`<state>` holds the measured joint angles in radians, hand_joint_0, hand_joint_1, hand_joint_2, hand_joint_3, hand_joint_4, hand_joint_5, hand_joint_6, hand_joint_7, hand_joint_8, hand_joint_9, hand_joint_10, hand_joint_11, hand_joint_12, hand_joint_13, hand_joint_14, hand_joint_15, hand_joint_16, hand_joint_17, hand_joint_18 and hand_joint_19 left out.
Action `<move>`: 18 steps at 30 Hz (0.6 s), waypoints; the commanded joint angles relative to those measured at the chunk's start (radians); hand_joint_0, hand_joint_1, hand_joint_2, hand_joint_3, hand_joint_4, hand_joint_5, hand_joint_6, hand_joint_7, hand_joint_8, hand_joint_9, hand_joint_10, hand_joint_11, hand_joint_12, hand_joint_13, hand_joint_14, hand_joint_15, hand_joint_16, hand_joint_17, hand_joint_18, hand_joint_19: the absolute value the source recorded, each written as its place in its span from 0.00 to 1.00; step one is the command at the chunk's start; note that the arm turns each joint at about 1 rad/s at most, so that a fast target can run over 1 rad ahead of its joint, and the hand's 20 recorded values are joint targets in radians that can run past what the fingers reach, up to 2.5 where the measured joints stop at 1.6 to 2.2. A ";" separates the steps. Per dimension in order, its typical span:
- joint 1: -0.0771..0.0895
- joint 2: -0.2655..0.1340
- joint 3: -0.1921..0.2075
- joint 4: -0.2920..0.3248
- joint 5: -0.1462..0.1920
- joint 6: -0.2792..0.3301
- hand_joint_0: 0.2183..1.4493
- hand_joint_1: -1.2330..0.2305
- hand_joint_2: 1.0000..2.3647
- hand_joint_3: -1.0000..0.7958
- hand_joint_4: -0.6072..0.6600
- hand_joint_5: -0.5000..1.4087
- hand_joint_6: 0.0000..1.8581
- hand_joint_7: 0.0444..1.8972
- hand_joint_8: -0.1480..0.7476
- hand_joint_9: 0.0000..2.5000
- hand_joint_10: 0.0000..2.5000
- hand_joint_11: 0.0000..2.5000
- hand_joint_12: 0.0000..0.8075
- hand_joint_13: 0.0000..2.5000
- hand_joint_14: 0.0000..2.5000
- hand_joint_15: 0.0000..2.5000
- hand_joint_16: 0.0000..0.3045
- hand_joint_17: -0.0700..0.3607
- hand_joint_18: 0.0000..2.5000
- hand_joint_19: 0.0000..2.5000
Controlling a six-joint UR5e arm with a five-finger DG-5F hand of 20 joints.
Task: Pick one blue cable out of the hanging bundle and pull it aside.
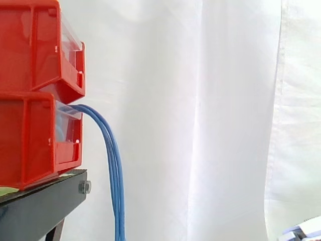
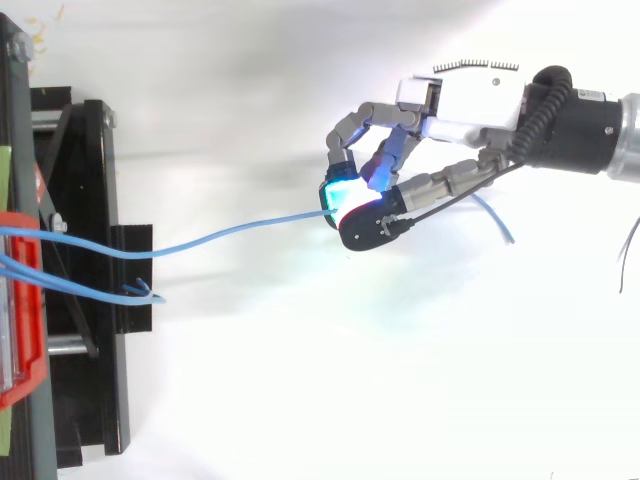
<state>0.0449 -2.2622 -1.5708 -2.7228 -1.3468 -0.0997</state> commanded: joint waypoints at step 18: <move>0.000 0.000 0.000 0.000 0.000 0.000 0.34 0.21 0.02 0.58 0.55 0.22 0.49 0.65 0.52 0.53 0.01 0.24 0.26 0.37 0.01 0.29 0.05 0.24 0.25 0.25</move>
<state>0.0448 -2.2626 -1.5708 -2.7228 -1.3468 -0.0997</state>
